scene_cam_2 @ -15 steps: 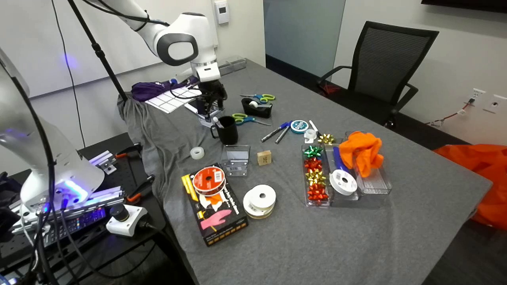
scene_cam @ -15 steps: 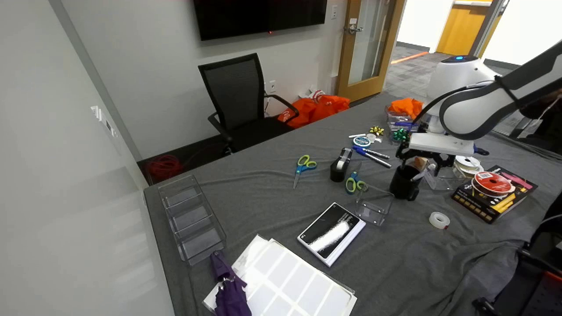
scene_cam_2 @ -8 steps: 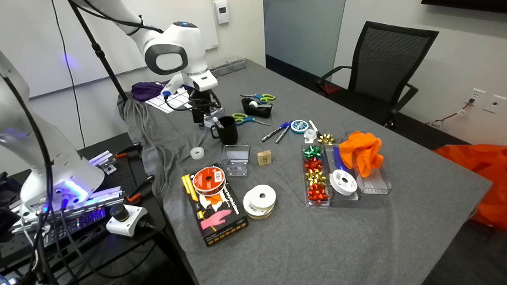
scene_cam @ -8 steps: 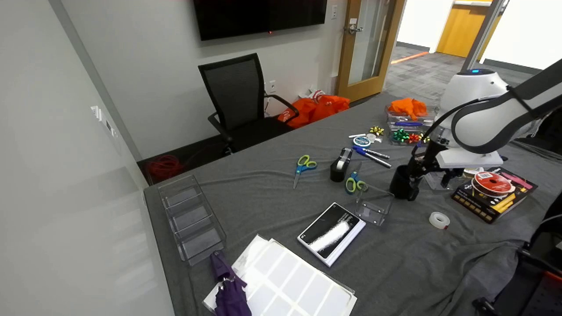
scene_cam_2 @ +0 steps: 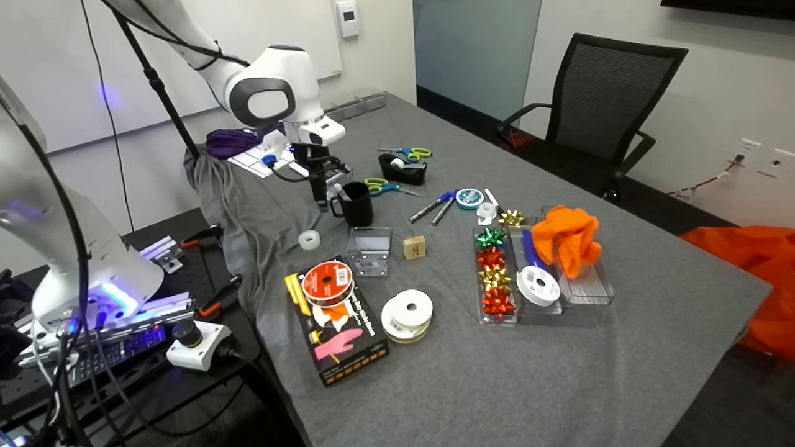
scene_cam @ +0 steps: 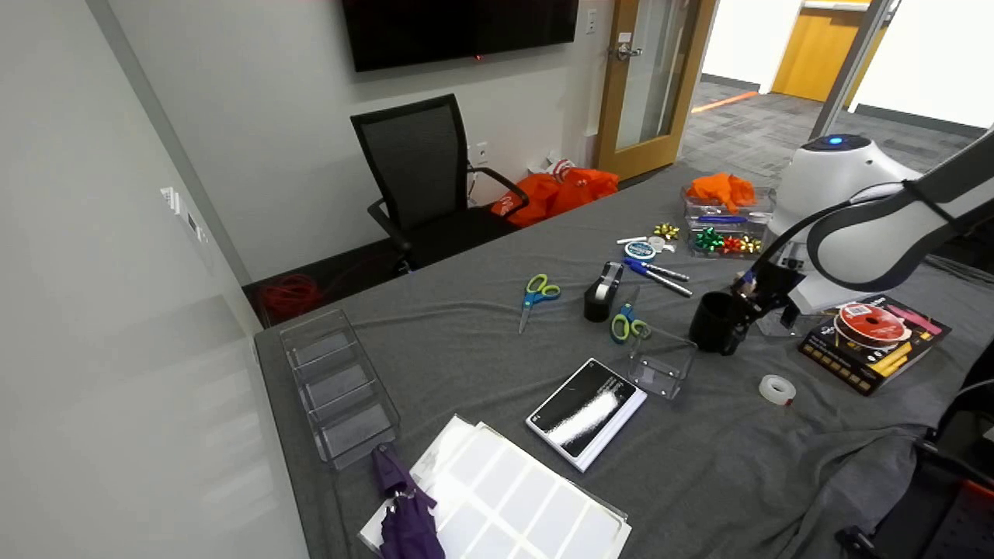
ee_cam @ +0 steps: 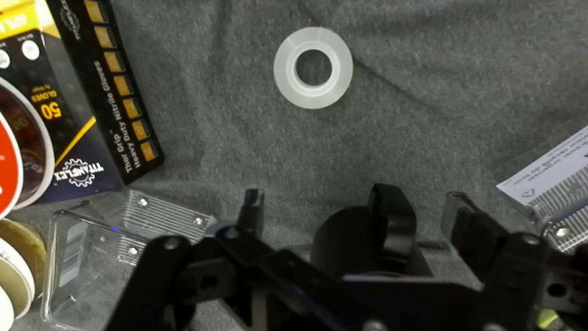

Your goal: Put the marker inside the black cup

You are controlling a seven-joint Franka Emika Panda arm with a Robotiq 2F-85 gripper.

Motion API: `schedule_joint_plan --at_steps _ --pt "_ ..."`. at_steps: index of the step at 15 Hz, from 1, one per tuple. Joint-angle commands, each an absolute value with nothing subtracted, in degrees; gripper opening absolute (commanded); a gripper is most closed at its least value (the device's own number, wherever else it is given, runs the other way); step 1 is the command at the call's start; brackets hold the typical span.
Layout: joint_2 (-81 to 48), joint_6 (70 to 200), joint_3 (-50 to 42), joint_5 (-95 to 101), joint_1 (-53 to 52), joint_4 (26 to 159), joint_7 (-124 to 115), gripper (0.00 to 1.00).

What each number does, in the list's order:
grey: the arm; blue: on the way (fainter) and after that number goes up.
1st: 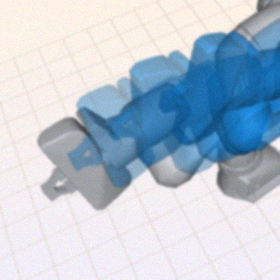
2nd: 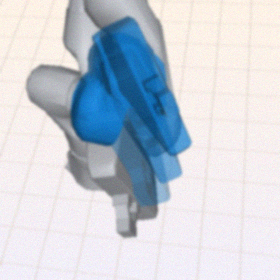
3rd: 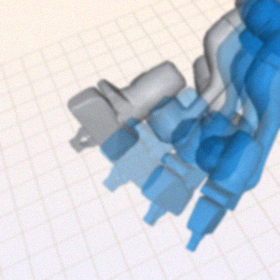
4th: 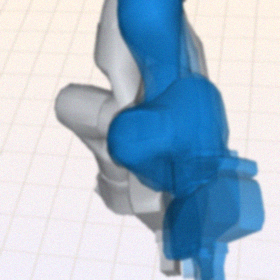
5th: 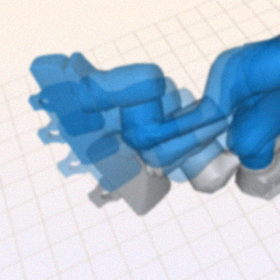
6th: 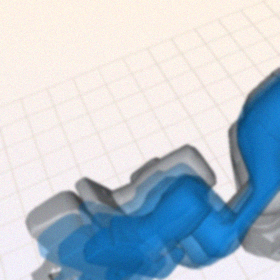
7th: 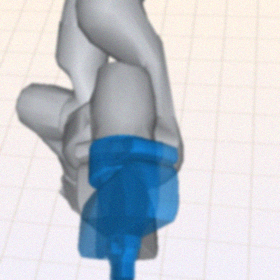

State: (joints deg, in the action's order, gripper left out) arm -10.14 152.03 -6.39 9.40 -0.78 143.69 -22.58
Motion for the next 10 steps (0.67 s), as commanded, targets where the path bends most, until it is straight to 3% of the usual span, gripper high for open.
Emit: schedule_joint_plan --at_steps 1,6,10 --pt "-13.7 161.2 -7.4 11.7 -0.5 145.2 -21.0 1.0" --pt "-18.0 174.0 -2.9 0.2 2.9 148.3 -12.4 1.0" --pt "-20.0 177.3 6.5 -8.8 10.5 148.3 -5.1 1.0"
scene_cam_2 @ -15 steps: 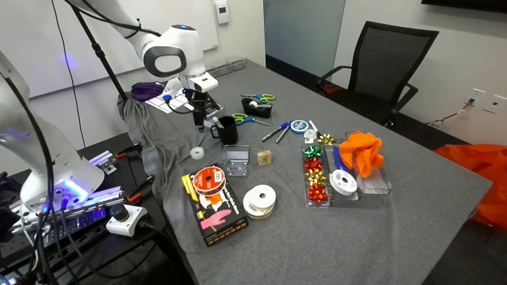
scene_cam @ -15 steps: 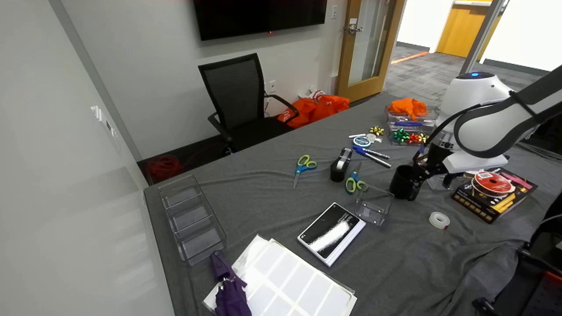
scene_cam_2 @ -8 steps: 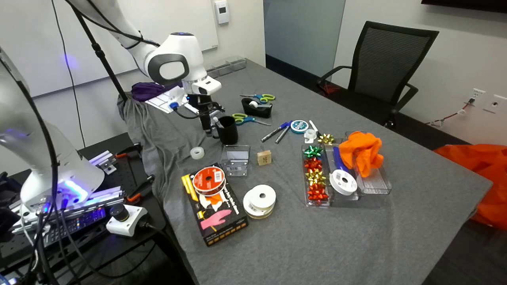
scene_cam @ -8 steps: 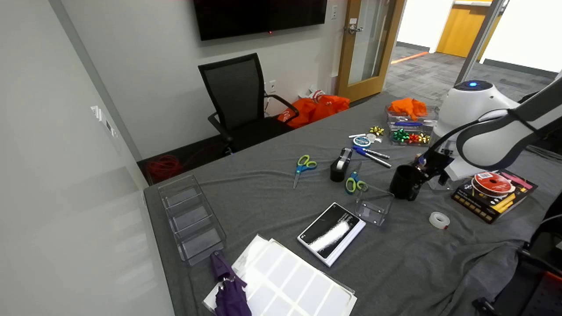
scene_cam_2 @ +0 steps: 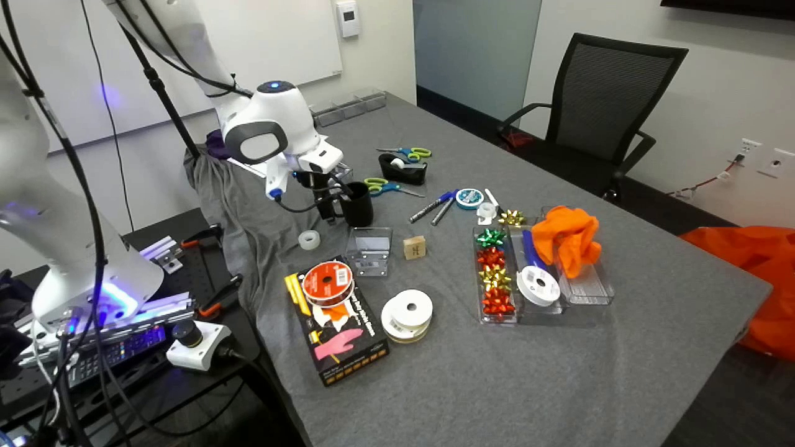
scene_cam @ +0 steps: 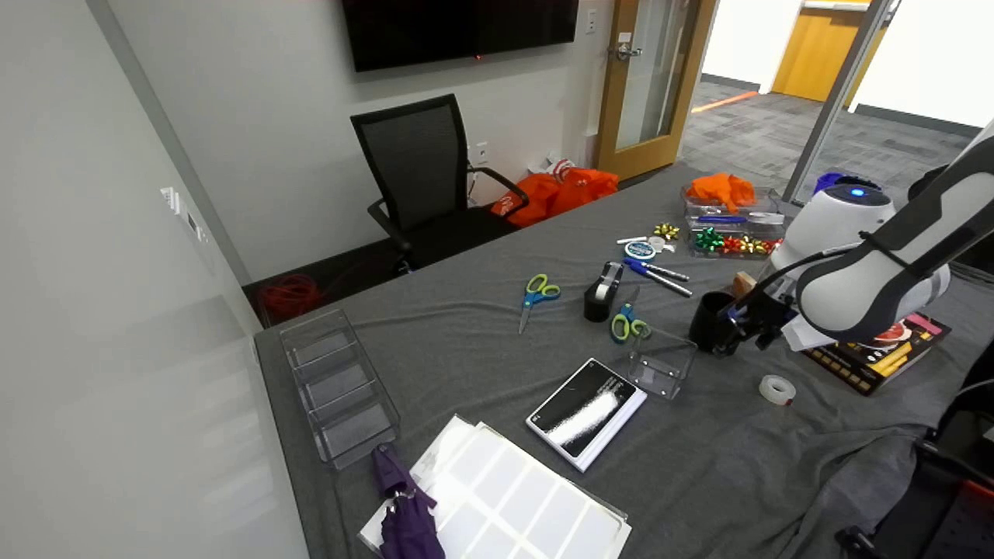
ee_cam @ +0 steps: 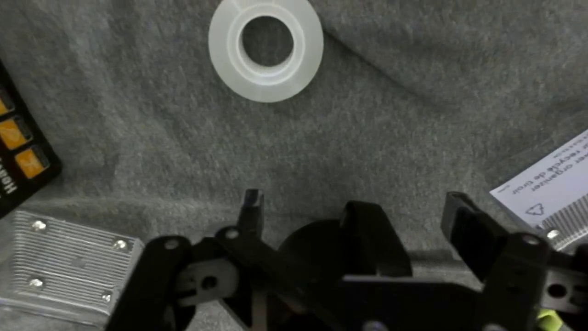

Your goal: Put the marker inside the black cup

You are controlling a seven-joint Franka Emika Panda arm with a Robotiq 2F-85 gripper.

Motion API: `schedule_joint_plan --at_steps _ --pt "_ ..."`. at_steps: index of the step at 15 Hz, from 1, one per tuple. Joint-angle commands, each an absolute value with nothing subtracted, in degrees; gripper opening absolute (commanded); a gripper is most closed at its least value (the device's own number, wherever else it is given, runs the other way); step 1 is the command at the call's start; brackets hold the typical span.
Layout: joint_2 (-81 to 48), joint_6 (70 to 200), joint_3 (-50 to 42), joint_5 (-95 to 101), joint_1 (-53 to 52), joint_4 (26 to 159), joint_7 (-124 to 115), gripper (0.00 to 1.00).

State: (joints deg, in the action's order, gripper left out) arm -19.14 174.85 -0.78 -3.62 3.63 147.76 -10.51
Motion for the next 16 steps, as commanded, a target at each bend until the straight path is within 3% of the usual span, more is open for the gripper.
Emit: schedule_joint_plan --at_steps 1,5,10,16 --pt "-20.2 177.2 9.5 -10.7 13.1 148.0 -3.7 1.0" --pt "-20.2 176.1 12.7 -13.8 16.9 147.4 -1.4 1.0" --pt "-19.7 176.8 -3.0 -8.4 5.0 148.0 -7.9 1.0" --pt "-20.5 176.1 -9.2 -7.9 -1.7 147.2 -13.2 1.0"
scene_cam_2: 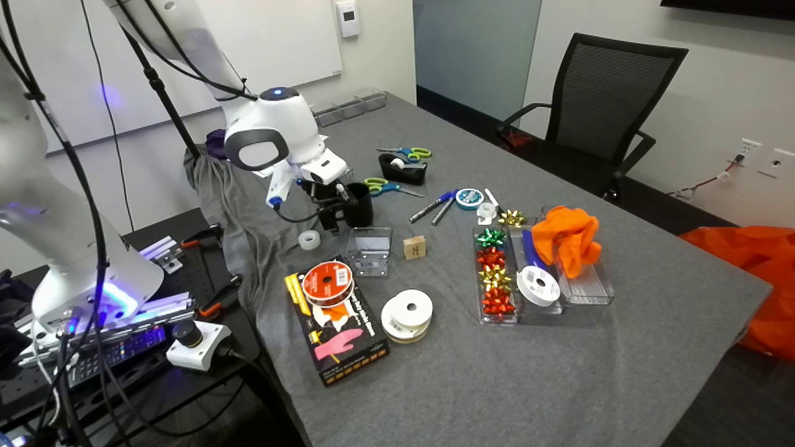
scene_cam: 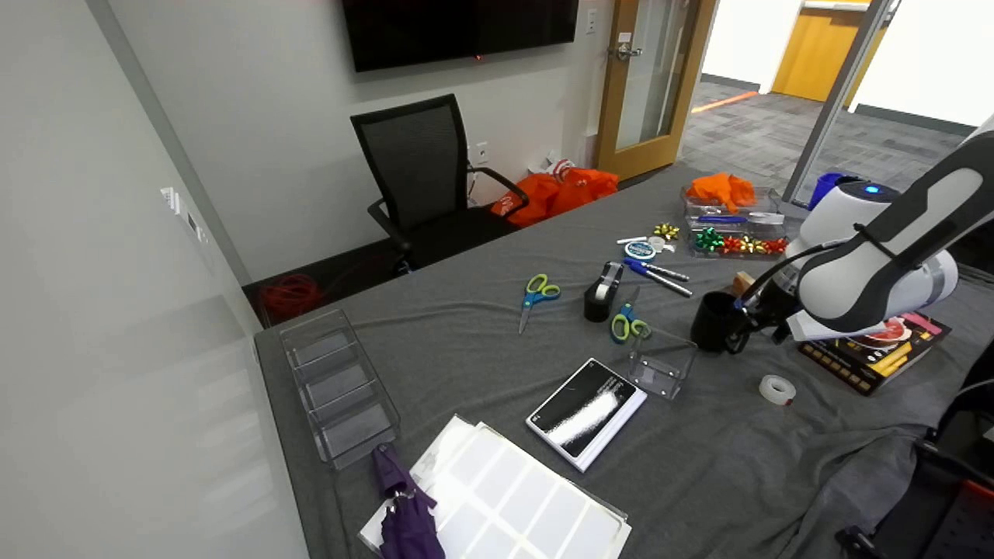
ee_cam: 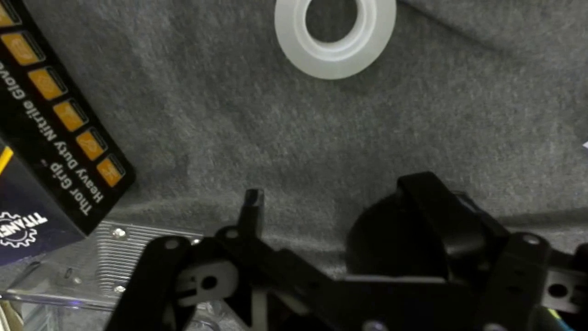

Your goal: Put the marker inside the black cup

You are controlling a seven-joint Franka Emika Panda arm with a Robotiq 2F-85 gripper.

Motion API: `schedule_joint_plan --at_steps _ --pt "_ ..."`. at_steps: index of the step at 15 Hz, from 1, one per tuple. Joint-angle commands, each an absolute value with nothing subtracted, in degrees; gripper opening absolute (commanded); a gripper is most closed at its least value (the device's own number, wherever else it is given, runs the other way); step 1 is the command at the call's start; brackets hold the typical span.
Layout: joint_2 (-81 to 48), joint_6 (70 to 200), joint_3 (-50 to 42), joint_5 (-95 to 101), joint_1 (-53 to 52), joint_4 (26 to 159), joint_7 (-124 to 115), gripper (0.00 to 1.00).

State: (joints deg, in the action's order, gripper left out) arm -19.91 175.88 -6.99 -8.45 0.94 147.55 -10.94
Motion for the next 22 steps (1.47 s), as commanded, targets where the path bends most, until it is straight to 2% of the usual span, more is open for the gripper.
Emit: schedule_joint_plan --at_steps 1,4,10,22 --pt "-20.4 176.0 -9.4 -8.0 -2.2 147.2 -13.7 1.0" --pt "-20.5 175.0 -9.4 -8.4 -3.2 146.8 -15.1 1.0" --pt "-21.2 166.1 -17.6 0.9 -10.5 143.8 -17.9 1.0" --pt "-19.7 166.9 -13.9 1.0 -7.4 144.1 -16.8 1.0"
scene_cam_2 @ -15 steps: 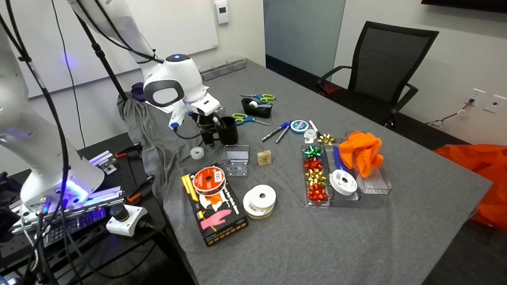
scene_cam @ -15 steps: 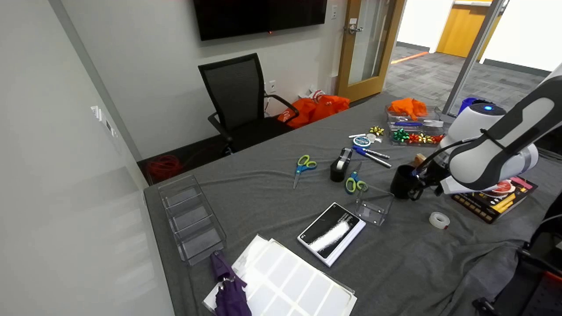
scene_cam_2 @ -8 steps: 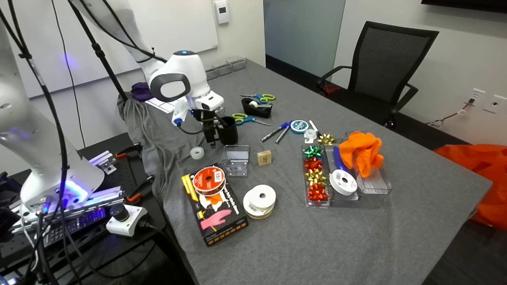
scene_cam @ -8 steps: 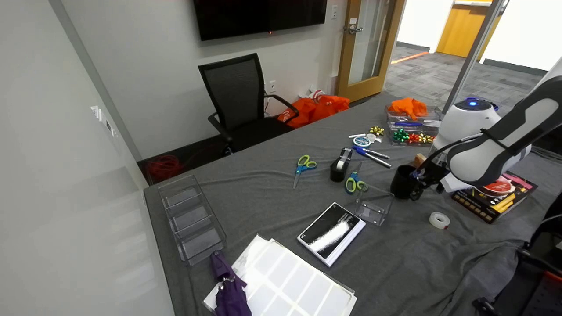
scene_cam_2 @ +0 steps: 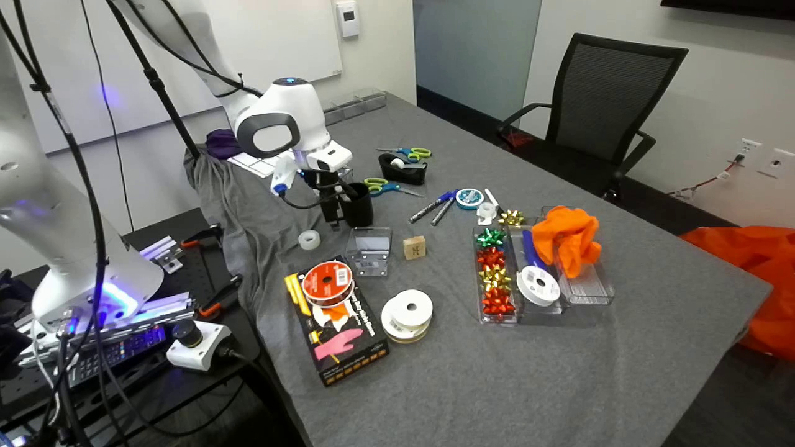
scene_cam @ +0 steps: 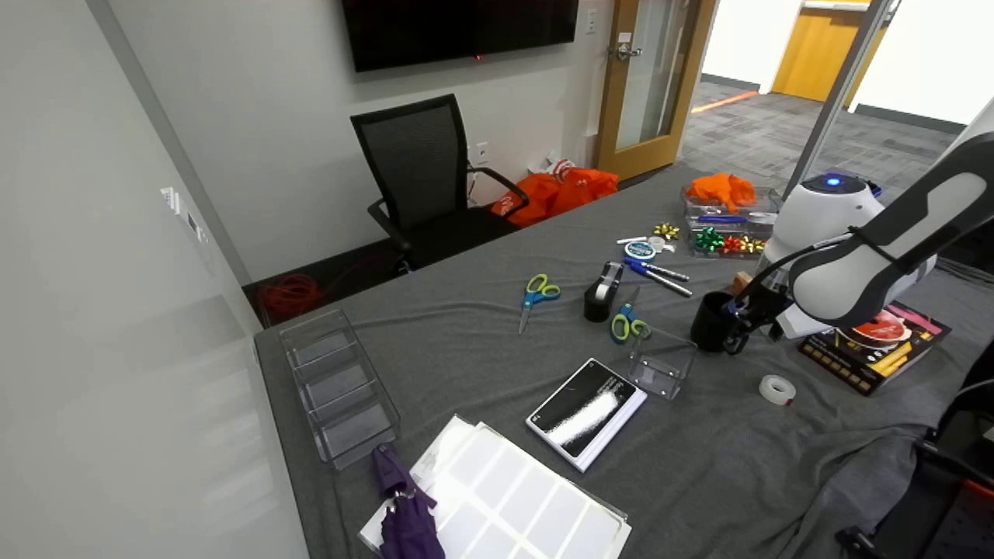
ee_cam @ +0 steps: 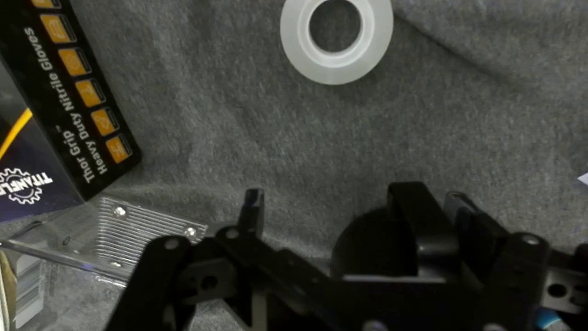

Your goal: Put the marker inside the black cup

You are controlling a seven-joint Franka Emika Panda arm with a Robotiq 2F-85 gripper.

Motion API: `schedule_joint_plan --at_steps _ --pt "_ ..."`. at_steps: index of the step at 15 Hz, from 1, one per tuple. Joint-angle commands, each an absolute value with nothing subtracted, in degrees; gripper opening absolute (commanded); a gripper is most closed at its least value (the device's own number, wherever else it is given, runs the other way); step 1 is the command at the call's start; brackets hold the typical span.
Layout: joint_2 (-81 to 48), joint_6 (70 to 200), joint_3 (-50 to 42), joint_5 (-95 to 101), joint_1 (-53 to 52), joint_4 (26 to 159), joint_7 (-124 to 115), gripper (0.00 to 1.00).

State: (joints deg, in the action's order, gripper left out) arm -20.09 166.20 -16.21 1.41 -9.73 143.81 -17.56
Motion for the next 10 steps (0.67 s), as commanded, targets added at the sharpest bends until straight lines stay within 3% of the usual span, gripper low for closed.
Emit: schedule_joint_plan --at_steps 1,10 --pt "-19.6 167.7 -12.0 -0.6 -5.6 144.2 -15.4 1.0" --pt "-21.9 169.3 -4.9 -4.9 1.0 141.9 -9.1 1.0"
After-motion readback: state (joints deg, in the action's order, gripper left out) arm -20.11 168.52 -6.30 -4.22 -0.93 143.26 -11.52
